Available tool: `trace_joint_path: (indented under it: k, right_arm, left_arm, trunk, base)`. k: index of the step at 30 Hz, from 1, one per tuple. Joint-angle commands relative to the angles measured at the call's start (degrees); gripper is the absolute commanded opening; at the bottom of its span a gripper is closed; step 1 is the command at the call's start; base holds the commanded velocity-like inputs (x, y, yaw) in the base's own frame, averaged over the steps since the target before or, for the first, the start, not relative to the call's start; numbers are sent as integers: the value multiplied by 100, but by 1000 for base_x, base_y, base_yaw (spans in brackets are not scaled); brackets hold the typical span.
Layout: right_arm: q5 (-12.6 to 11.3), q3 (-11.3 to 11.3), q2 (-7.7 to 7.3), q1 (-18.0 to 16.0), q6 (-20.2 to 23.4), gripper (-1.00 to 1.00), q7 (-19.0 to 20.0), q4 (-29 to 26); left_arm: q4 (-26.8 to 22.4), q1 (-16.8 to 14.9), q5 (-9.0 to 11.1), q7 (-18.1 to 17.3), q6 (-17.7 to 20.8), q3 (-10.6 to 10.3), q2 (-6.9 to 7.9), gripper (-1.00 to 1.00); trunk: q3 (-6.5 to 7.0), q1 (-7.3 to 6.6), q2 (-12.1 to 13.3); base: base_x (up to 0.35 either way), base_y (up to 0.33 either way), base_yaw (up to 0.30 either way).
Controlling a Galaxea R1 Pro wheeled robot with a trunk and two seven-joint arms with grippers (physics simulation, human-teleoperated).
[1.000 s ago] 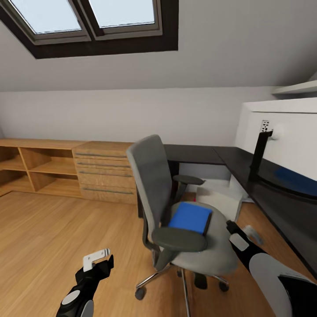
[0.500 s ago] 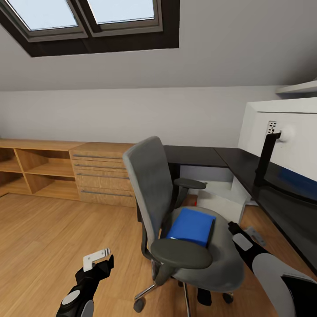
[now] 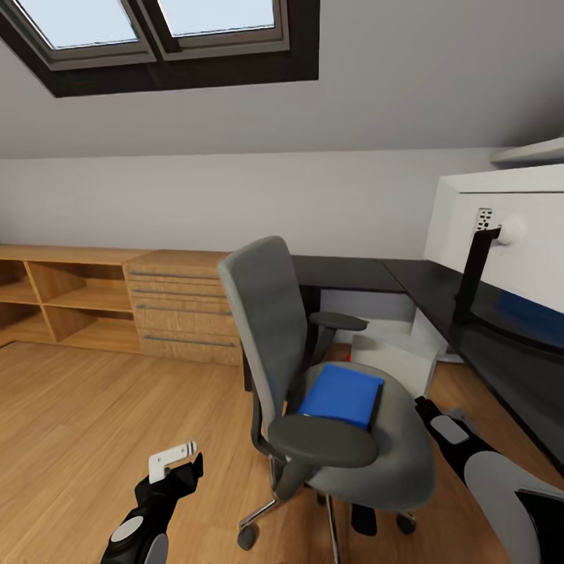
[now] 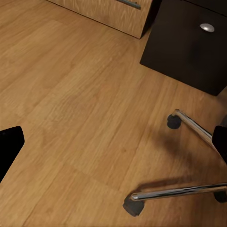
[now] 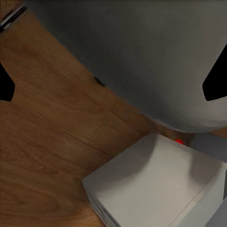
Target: In the bedroom, organize the workspace by keeping the computer under the desk, ensuring the monitor is on the desk, placing the keyboard on the desk next to the monitor, placing the mouse on the desk next to the keyboard, moving the folder from the swivel chair onto the desk next to the mouse, stacking the notebook on top of the folder with the pen on top of the notebook, and positioning the swivel chair next to the desk.
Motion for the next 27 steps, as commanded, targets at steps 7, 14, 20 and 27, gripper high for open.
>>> trace_joint_path:
  k: [7,14,20,27]
  right_arm:
    - [-114,9,-13,-3,39,100,32,-22]
    - [-117,16,-1,-3,43,100,53,-31]
    - [-112,25,1,-3,37,100,55,-28]
    - [-112,27,1,-3,37,100,55,-31]
  left_arm:
    - [-7,-3,60,52,15,-13,-2,100]
    - [-5,-3,60,23,10,-28,11,100]
    - [1,-3,49,33,7,-51,15,100]
    - [7,-3,46,36,8,-53,16,100]
  trunk:
    - [-96,109,-205]
    - [-96,109,-205]
    - [-96,109,-205]
    - [-96,109,-205]
  base:
    - [0,0,0]
    - [0,0,92]
    - [0,0,256]
    - [0,0,275]
